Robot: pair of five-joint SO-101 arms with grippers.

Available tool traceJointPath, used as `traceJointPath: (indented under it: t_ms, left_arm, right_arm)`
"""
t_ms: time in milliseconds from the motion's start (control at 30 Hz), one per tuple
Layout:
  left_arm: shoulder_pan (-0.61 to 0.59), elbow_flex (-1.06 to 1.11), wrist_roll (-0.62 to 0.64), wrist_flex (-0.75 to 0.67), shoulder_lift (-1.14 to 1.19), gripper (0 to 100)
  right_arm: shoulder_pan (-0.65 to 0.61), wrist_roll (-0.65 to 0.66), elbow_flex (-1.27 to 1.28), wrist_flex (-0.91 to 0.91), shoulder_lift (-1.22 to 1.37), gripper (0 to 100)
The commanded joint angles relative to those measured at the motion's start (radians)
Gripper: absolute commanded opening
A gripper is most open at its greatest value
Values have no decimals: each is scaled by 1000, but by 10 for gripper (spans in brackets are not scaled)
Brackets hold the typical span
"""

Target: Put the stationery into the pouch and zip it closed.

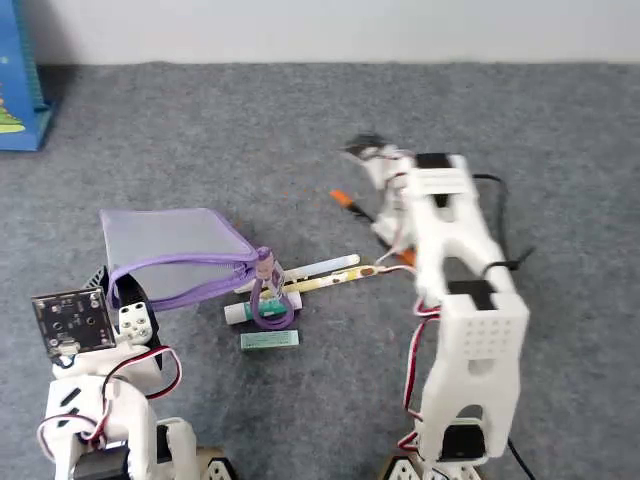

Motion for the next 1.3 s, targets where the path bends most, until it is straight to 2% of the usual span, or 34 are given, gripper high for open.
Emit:
traceJointPath:
  t_ms: [0,200,433,567,767,1000,1133,1267]
  left_arm:
    - [-8,-4,-6,0,-8,36]
    - [55,-12,-8,14,8,36]
    - [166,-220,-6,74,328,32]
    - [163,-404,-3,132,494,13]
    - [164,-522,-3,207,497,13]
    - [163,-522,-3,247,470,13]
    - [163,-522,-3,247,470,13]
    - [163,-521,-3,247,470,13]
  right_arm:
    - [117,77,-25,122,-102,8]
    - [203,100,-18,219,-197,20]
    - [205,98,-18,332,-271,247]
    - [179,97,-21,328,-288,258]
    - [94,21,-21,205,-243,237]
    - [-2,14,-25,-22,-104,238]
    - [-15,15,-26,-140,-27,237]
    - [-8,18,-28,-170,24,236]
